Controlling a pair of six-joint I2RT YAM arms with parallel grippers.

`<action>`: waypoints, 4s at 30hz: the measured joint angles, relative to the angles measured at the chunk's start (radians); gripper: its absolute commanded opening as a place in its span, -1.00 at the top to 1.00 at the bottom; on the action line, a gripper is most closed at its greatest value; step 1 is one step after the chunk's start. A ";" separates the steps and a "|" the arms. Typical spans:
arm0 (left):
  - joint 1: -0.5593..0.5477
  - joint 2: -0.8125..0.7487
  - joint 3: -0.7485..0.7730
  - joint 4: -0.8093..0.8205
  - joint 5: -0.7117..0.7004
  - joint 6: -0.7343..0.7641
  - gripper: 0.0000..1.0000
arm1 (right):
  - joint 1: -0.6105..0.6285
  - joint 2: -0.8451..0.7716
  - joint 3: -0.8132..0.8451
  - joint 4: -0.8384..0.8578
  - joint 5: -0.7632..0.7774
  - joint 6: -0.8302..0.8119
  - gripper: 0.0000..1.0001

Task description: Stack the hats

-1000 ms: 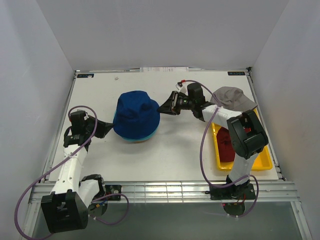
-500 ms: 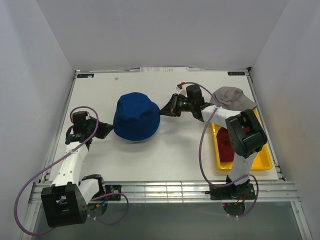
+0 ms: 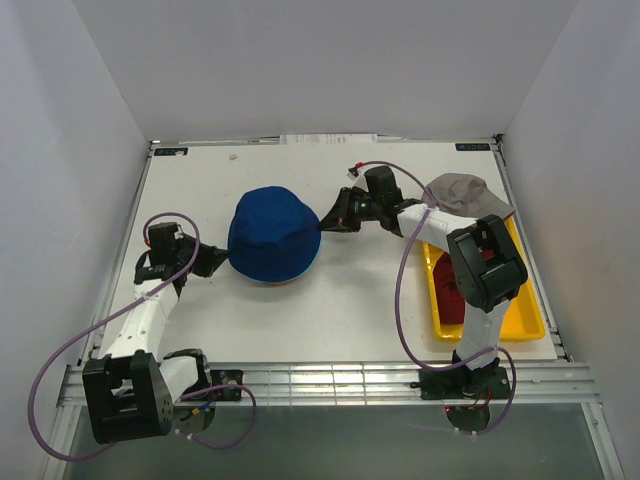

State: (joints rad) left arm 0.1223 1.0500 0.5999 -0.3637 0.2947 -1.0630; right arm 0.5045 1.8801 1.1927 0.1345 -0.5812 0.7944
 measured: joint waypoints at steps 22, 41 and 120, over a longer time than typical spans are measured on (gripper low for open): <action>-0.002 0.017 0.002 -0.011 -0.045 0.054 0.28 | 0.005 0.007 0.093 -0.218 0.122 -0.148 0.47; 0.003 -0.035 0.140 -0.138 -0.090 0.126 -0.50 | -0.002 -0.043 0.207 -0.420 0.237 -0.245 0.35; -0.192 0.297 0.782 -0.106 0.171 0.401 -0.79 | -0.491 -0.698 0.226 -0.922 0.515 -0.443 0.84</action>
State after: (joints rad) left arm -0.0696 1.3472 1.3823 -0.4702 0.4660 -0.6624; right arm 0.0139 1.1820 1.4189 -0.7876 -0.0666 0.3515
